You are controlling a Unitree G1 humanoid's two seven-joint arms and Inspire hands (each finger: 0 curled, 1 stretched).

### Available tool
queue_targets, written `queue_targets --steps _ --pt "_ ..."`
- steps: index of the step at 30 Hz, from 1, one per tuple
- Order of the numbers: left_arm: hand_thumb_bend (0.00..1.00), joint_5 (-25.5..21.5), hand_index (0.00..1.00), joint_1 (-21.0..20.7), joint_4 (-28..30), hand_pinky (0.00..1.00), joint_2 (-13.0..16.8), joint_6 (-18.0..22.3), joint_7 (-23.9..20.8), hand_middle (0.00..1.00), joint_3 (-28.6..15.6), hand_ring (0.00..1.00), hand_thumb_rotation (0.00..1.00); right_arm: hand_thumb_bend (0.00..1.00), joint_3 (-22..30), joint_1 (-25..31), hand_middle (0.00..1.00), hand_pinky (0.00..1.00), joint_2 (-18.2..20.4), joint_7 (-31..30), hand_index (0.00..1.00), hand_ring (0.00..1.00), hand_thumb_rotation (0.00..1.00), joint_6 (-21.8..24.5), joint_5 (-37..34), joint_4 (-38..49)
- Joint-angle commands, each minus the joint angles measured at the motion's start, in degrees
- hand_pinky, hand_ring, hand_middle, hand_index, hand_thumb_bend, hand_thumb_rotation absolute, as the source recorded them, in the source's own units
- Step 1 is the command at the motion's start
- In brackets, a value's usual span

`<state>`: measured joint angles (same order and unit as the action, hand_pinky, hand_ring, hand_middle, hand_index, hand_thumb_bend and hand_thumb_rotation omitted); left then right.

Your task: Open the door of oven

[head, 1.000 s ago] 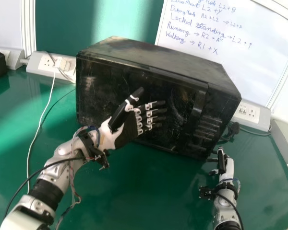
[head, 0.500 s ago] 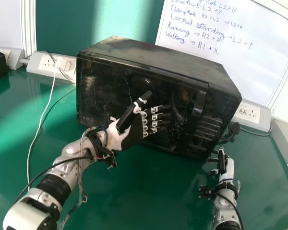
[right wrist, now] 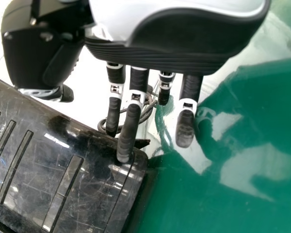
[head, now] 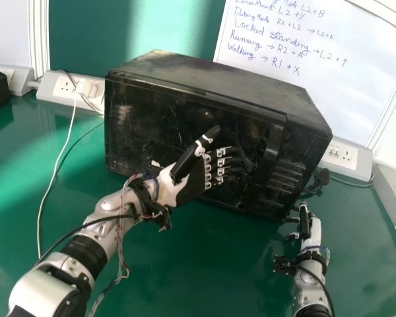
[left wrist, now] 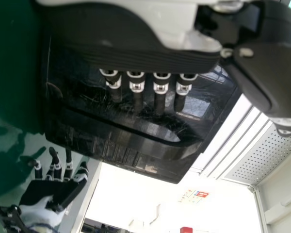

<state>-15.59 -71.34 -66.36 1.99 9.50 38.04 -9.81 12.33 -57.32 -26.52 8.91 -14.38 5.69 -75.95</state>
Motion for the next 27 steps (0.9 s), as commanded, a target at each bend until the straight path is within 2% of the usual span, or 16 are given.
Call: queue_targets --steps 1,3,8,15,20,23,27 --pt "1.00 1.01 1.00 -1.37 -1.58 1.00 -0.66 0.90 -0.67 1.00 -0.28 1.00 0.98 0.61 0.10 0.38 0.37 0.18 0.43 -0.34 0.65 0.24 0.82 0.17 -0.34 -0.34" --pt "1.00 1.61 1.00 -1.62 -2.34 1.00 -0.81 1.30 -1.28 1.00 -0.23 1.00 0.98 0.61 0.13 0.42 0.37 0.18 0.45 -0.35 0.67 0.24 0.83 -0.09 -0.35 -0.34" --pt "1.00 1.99 1.00 -2.00 -4.09 1.00 -1.14 1.22 -2.94 1.00 -1.04 1.00 0.98 0.63 -0.25 0.66 0.37 0.19 0.45 0.05 0.64 0.24 0.99 -1.37 0.10 -0.29" --pt "1.00 2.68 1.00 -2.55 -5.28 1.00 -1.17 1.32 -2.74 1.00 -1.25 1.00 0.98 0.70 -0.45 0.53 0.37 0.19 0.46 0.02 0.64 0.24 1.00 -1.15 0.22 -0.38" --pt "1.00 2.97 1.00 -3.18 -6.01 1.00 -1.55 0.84 -3.10 1.00 -1.14 1.00 0.96 0.68 -0.35 0.39 0.38 0.19 0.63 0.15 0.65 0.24 1.00 -0.70 0.06 -0.37" --pt "1.00 3.04 1.00 -3.58 -6.46 1.00 -1.93 0.33 -4.05 1.00 -1.30 1.00 0.95 0.64 -0.19 0.43 0.38 0.19 0.79 -0.02 0.65 0.24 1.00 -1.10 -0.14 -0.34" --pt "1.00 3.88 1.00 -4.13 -6.75 1.00 -2.49 0.21 -5.19 1.00 -1.13 1.00 0.96 0.64 -0.66 0.33 0.38 0.19 0.83 0.57 0.65 0.24 1.00 -0.79 0.40 -0.37"
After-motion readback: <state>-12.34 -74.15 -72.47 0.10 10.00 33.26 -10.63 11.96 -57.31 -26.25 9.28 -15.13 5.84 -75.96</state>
